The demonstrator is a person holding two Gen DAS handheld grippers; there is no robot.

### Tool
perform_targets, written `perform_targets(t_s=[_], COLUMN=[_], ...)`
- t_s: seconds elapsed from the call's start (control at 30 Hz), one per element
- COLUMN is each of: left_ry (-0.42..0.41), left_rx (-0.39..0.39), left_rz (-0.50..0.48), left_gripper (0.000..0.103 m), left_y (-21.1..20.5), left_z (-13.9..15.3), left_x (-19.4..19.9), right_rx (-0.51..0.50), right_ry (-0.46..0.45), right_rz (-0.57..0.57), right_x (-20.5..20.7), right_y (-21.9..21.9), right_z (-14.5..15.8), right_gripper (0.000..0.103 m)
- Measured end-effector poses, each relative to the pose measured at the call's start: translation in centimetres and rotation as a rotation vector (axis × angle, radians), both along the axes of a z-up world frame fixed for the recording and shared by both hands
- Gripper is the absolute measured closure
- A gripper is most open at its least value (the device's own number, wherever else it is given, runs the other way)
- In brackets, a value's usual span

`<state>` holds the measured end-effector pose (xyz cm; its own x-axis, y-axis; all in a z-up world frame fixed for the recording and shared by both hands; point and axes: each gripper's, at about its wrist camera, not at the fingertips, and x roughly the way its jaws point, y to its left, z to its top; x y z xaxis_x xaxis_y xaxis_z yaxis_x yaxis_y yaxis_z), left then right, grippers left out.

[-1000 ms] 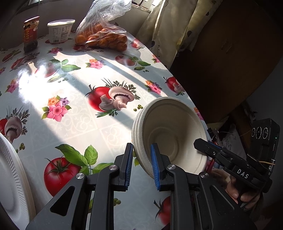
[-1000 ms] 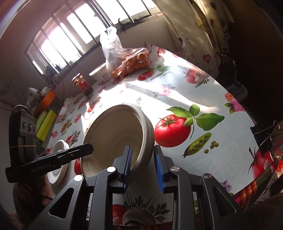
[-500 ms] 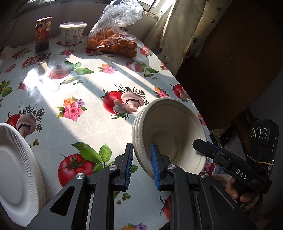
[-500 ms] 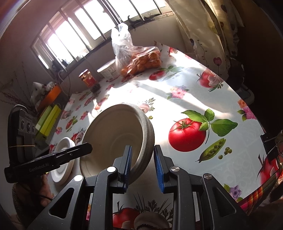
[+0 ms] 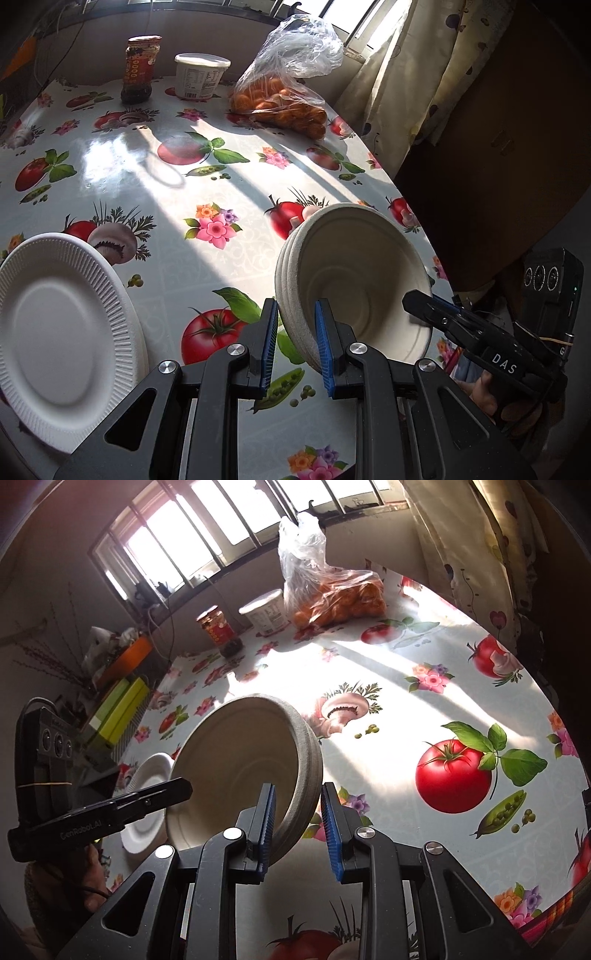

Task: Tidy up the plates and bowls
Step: 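Carry the bowl stack with both tools toward the white plate stack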

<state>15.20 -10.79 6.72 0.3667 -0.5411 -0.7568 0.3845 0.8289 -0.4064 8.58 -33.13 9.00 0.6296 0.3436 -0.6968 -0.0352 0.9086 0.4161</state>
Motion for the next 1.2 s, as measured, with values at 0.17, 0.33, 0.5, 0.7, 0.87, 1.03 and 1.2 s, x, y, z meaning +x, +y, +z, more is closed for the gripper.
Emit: perform_targets(t_s=[0.17, 0.33, 0.5, 0.7, 0.87, 1.03, 1.2], left_ry=[-0.002, -0.006, -0.010, -0.011, -0.012, -0.012, -0.018], left_rx=[-0.001, -0.004, -0.004, 0.001, 0.015, 0.024, 0.035], left_rz=[0.040, 0.077, 0.116, 0.165, 0.205, 0.249, 0.290], left_gripper=[0.082, 0.082, 0.082, 0.082, 0.082, 0.082, 0.082], left_y=[1.7, 3.4, 5.2, 7.1, 8.8, 10.5, 11.9], left_z=[0.0, 0.1, 0.2, 0.3, 0.3, 0.3, 0.4], left_x=[-0.1, -0.3, -0.4, -0.6, -0.9, -1.1, -1.4], right_rx=[0.000, -0.004, -0.008, -0.004, -0.002, 0.001, 0.002], right_ry=[0.004, 0.009, 0.007, 0.017, 0.019, 0.020, 0.026], right_rz=[0.038, 0.077, 0.116, 0.163, 0.205, 0.250, 0.293], right_x=[0.8, 1.4, 2.1, 2.9, 3.7, 4.4, 5.3], right_y=[1.6, 3.2, 4.9, 6.9, 8.6, 10.4, 12.0], right_z=[0.0, 0.0, 0.1, -0.2, -0.3, -0.2, -0.3], right_gripper=[0.078, 0.078, 0.078, 0.078, 0.078, 0.078, 0.078])
